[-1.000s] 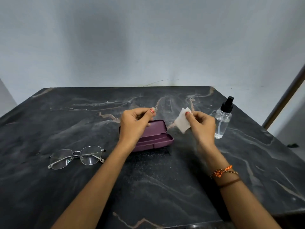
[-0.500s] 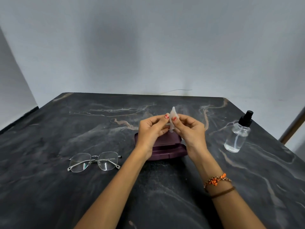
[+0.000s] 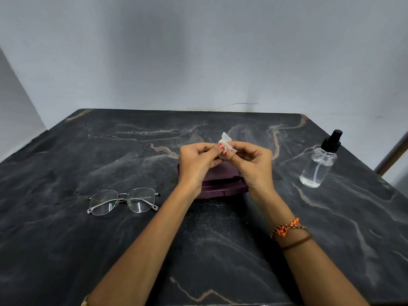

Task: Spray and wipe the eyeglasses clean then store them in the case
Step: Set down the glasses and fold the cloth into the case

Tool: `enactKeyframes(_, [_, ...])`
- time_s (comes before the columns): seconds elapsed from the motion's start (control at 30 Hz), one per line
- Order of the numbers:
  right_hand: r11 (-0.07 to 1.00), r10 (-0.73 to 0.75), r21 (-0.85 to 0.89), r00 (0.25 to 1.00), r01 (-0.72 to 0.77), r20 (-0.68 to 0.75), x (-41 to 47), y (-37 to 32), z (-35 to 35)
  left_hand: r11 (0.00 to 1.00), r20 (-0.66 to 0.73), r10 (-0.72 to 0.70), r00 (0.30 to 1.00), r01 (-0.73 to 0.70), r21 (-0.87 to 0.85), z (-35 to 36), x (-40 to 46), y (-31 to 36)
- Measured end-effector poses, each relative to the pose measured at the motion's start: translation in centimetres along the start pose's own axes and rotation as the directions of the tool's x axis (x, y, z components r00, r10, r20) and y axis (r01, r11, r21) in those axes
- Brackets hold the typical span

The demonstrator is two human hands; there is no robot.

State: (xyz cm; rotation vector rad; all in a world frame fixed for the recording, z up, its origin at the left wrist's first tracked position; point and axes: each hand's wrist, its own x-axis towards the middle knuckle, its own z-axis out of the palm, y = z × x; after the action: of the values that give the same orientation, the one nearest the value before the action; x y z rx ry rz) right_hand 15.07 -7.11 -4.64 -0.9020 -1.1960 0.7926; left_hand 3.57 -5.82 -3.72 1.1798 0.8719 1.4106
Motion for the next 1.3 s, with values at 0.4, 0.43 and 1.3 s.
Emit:
enactKeyframes(0.4, [0.952,0.235,0.238,0.957,-0.192,-0.169,0.4,-0.8,-0.2,0.987,-0.130,-0.110,0.985,0.093,-0.130,-0.4,0.2,0.8])
enactKeyframes(0.43, [0.934,0.274,0.285,0.942,-0.213,-0.194,0.5,-0.9,-0.4,0.985,-0.154,-0.120,0.981,0.098,-0.143,-0.7,0.3,0.9])
enactKeyframes(1.3, [0.845,0.422,-0.410,0.900,-0.344,0.114,1.1,-1.0,-5.1,0.761,0.041,-0.399,0.916,0.306,0.572,-6.2,1.8,3.3])
